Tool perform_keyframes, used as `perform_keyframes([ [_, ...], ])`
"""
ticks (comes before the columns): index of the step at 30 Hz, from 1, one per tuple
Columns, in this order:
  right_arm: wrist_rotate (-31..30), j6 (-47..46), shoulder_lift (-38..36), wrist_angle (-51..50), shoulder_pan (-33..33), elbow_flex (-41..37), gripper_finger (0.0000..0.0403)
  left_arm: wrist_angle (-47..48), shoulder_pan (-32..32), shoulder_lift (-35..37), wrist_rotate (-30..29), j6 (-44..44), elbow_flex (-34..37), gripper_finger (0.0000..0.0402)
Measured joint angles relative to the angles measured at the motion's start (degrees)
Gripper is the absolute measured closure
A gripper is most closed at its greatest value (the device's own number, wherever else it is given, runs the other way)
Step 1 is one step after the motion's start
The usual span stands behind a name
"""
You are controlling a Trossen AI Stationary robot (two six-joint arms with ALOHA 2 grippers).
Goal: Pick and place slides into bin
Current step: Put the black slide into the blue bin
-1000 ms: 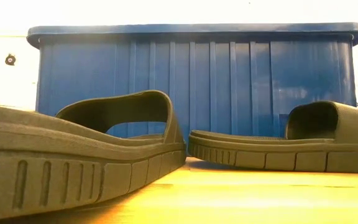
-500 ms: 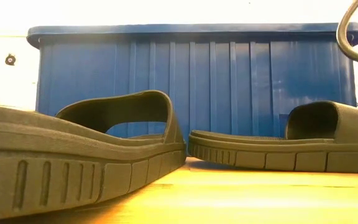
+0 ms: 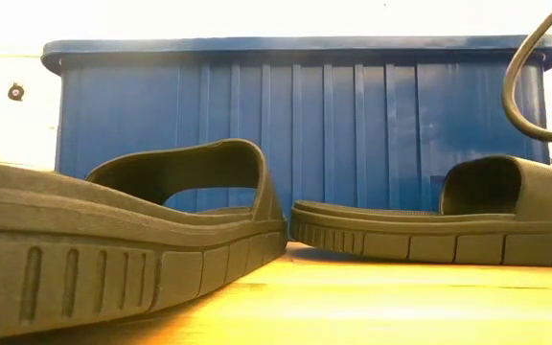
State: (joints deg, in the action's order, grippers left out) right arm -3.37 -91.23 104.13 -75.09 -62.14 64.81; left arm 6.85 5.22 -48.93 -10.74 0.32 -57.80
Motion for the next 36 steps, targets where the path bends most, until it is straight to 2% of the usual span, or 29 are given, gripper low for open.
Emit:
perform_keyframes([
  [6,0.73,-5.35,-2.62,0.51,0.29,2.79,0.0392,-0.02,-0.01,0.0,0.0,0.02,-0.05,0.0119],
  [15,-9.51,-8.88,-13.11,0.74,0.27,7.36,0.0393,-0.29,-0.01,0.0,0.0,0.04,-0.07,0.0119],
  [20,-23.24,-10.17,-20.77,1.93,0.29,8.9,0.0394,-0.31,-0.01,0.0,0.0,0.04,-0.04,0.0119],
  [29,-59.46,-8.43,-33.0,5.62,0.29,8.92,0.0394,-0.32,-0.01,-0.07,0.0,0.03,-0.02,0.0119],
  [32,-65.56,-6.03,-35.9,5.73,0.32,8.92,0.0394,-0.31,-0.01,-0.04,0.0,0.04,-0.02,0.0119],
  [36,-67.81,0.39,-38.7,9.81,1.65,8.92,0.0394,-0.29,-0.01,-0.02,0.0,0.06,-0.06,0.0119],
])
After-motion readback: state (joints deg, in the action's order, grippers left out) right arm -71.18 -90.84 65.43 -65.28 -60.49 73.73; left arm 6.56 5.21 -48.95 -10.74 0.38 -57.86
